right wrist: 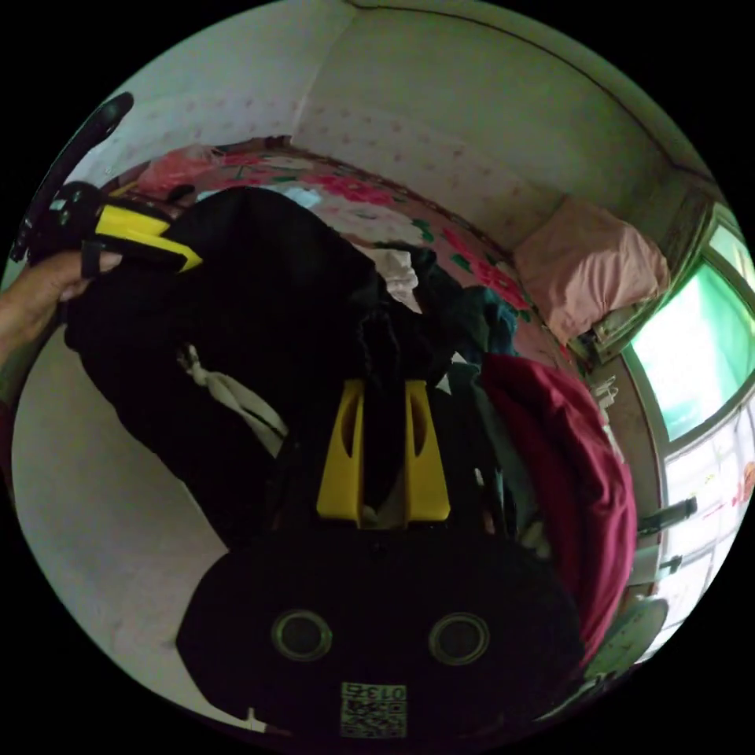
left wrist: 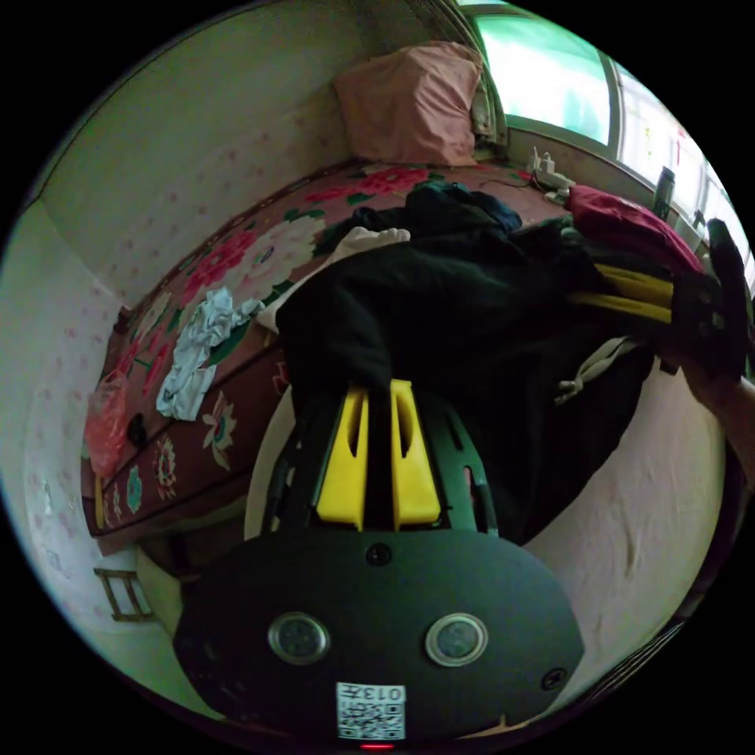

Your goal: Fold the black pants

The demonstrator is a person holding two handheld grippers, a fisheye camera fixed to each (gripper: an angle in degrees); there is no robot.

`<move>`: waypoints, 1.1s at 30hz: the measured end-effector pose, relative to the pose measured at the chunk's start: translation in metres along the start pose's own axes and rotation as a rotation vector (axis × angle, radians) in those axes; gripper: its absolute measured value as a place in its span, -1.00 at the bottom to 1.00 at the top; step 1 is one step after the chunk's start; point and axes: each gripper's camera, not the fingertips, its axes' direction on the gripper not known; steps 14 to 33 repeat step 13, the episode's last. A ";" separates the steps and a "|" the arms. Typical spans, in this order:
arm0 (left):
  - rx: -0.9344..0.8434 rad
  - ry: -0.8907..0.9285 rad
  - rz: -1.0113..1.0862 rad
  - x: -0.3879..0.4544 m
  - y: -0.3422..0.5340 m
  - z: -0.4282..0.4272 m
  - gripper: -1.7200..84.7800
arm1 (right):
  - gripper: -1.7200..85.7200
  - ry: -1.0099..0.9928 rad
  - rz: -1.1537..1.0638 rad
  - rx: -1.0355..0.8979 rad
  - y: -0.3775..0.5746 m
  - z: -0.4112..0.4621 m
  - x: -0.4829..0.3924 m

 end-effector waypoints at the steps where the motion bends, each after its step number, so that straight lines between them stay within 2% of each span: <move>1: 0.011 0.009 -0.016 0.005 0.003 -0.001 -0.84 | -0.78 -0.004 0.022 0.004 0.002 0.000 0.002; 5: 0.001 -0.020 0.030 0.028 0.008 -0.008 -0.83 | -0.76 -0.107 0.123 -0.003 0.010 -0.004 0.021; 9: -0.027 0.030 -0.082 0.036 0.015 -0.028 -0.72 | -0.67 -0.101 0.102 0.049 0.023 -0.044 0.038; 11: 0.084 0.056 -0.216 0.033 0.033 -0.053 -0.66 | -0.63 -0.129 0.130 0.159 0.046 -0.082 0.050; 13: 0.308 0.037 -0.407 0.036 0.072 -0.093 -0.61 | -0.64 -0.104 0.177 0.275 0.082 -0.124 0.063; 33: 0.308 0.037 -0.407 0.036 0.072 -0.093 -0.61 | -0.64 -0.104 0.177 0.275 0.082 -0.124 0.063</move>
